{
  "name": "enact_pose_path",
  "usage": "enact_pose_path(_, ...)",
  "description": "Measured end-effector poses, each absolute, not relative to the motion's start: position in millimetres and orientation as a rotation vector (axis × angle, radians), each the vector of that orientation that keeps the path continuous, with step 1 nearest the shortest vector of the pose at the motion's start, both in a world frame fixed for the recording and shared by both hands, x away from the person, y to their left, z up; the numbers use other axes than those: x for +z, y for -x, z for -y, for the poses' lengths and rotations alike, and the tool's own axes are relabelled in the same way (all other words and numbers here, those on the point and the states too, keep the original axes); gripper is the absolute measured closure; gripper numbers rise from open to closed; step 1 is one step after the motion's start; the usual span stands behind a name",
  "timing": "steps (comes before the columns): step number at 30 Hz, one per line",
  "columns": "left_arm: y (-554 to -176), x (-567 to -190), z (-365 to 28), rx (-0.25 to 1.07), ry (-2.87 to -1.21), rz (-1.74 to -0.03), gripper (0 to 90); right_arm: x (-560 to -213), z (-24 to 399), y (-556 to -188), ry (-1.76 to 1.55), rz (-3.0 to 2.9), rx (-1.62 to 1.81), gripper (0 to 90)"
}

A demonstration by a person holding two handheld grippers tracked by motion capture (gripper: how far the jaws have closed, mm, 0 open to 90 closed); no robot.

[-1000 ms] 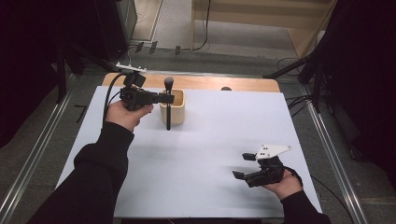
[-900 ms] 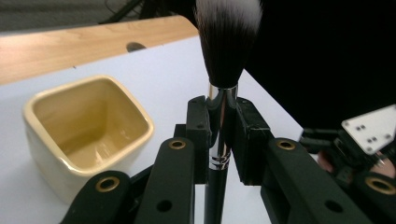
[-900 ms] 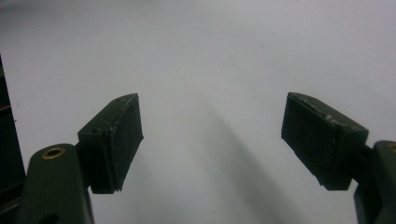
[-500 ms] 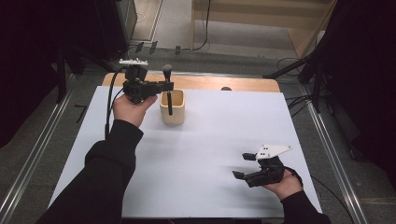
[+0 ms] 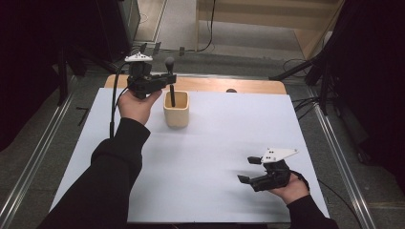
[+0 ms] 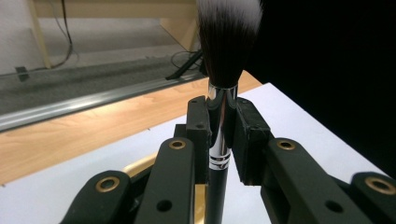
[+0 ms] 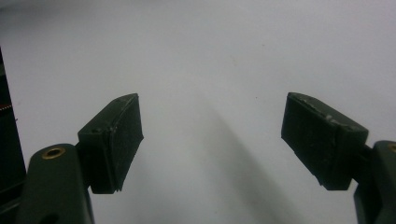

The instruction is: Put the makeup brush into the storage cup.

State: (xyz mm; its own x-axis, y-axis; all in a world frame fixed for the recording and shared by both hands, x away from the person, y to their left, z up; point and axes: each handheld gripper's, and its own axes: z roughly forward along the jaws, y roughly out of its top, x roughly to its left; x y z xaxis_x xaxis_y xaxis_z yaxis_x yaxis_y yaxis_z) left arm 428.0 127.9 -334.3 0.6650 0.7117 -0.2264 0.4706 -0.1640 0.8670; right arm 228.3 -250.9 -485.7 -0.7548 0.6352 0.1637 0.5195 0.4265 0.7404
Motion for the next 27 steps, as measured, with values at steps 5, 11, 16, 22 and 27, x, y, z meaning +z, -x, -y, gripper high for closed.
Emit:
enact_pose_path(5, -433, -335, -125, 0.296, -1.816, -0.945, 78.8, -485, 252, -228, -1.037, -2.527, 1.238, 21.4)
enact_pose_path(11, -439, -337, -123, 0.318, -1.819, -0.937, 78.8, -485, 251, -228, -1.035, -2.529, 1.241, 21.5)
enact_pose_path(16, -445, -344, -120, 0.348, -1.828, -0.919, 78.8, -485, 251, -228, -1.032, -2.532, 1.244, 21.4)
enact_pose_path(22, -449, -352, -116, 0.34, -1.842, -0.921, 78.8, -485, 250, -228, -1.031, -2.533, 1.242, 21.4)
enact_pose_path(27, -451, -356, -112, 0.349, -1.849, -0.912, 78.8, -486, 250, -228, -1.029, -2.539, 1.238, 21.5)
